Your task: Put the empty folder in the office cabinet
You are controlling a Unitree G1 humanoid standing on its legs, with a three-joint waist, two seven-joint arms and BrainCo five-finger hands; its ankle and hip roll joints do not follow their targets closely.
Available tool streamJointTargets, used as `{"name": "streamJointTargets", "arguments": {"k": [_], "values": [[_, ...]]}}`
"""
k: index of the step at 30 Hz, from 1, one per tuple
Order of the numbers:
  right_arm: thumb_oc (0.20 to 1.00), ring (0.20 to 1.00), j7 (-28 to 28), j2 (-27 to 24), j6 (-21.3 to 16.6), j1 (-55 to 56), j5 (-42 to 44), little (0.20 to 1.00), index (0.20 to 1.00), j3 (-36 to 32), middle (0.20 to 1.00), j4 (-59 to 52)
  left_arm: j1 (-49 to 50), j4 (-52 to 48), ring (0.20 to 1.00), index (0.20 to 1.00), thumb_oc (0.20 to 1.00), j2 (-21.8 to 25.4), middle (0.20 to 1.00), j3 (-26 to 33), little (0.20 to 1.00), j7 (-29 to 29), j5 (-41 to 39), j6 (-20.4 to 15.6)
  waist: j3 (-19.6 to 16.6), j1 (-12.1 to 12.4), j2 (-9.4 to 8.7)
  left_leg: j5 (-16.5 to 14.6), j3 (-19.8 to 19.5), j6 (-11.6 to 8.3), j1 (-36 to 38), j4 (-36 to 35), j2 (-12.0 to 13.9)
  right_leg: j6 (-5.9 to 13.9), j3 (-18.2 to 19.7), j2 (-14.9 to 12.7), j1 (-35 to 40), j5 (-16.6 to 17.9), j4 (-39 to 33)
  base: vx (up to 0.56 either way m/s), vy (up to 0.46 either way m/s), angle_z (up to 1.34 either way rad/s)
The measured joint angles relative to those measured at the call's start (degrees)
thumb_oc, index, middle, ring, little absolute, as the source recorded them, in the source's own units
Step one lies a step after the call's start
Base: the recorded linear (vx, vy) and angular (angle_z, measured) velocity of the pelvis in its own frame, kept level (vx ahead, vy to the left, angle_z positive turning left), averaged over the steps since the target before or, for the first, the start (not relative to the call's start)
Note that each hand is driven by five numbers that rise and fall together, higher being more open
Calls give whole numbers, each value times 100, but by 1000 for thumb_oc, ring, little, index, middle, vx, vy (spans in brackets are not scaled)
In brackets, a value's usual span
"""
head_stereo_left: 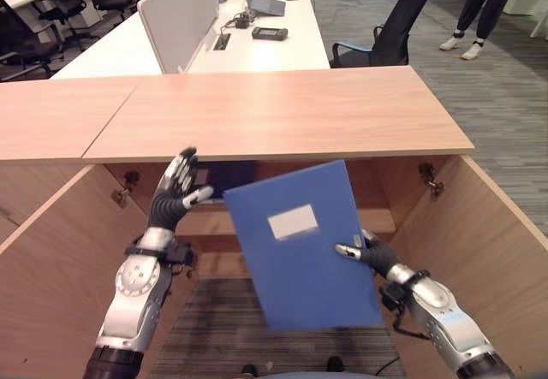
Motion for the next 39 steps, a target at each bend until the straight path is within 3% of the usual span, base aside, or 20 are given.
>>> {"name": "streamJointTargets", "arguments": {"k": [10, 15, 23, 29, 33, 39], "values": [[200, 200, -199, 507, -14, 277, -120, 200, 200, -424, 200, 904, 759, 2235, 1000, 1000, 1000, -174, 1000, 66, 1000, -533, 64, 322, -5, 12, 65, -13, -47, 3, -83, -1, 2, 2, -41, -5, -28, -9, -3, 0, -2, 2], [200, 200, -379, 655, -18, 264, -95, 200, 200, -408, 200, 1284, 767, 2805, 1000, 1000, 1000, -301, 1000, -361, 1000, -634, 471, 431, -1, 140, 73, -8, -153, 1, -101, -1, 0, 7, -129, -6, -12, -38, -2, 0, -13, 10], [200, 200, -1489, 1185, -292, -393, 81, 200, 200, -620, 200, 2600, 670, 3693, 1000, 1000, 1000, -424, 1000, -1042, 1000, -504, 1181, 449, -26, 152, 129, 7, -303, -8, -205, 0, 3, 1, -273, -3, -2, -73, -2, 5, -30, 10], [200, 200, -2082, 1279, -425, -1339, 1045, 200, 200, -697, 200, 3481, 689, 3813, 1000, 1000, 1000, -300, 1000, -1940, 1000, -399, 2286, 442, 19, 282, 277, 48, -463, -21, -290, 0, 8, -12, -423, 1, -6, -88, -3, -6, -47, 12], [200, 200, -2283, 1312, -570, -1802, 1621, 200, 200, -738, 200, 3750, 684, 3835, 1000, 1000, 1000, -273, 1000, -2074, 1000, -375, 2492, 439, 71, 427, 404, 87, -524, -58, -313, 2, 29, -29, -474, 30, -18, -100, -2, -38, -51, 13], [200, 200, -2737, 1332, -847, -2792, 2780, 200, 200, -1480, 200, 4453, 602, 4068, 1000, 1000, 1000, -281, 1000, -2145, 1000, -258, 2474, 443, 167, 587, 713, 260, -815, -100, -658, 54, 47, -34, -759, 54, -220, -92, 2, -44, -43, 22]]}}
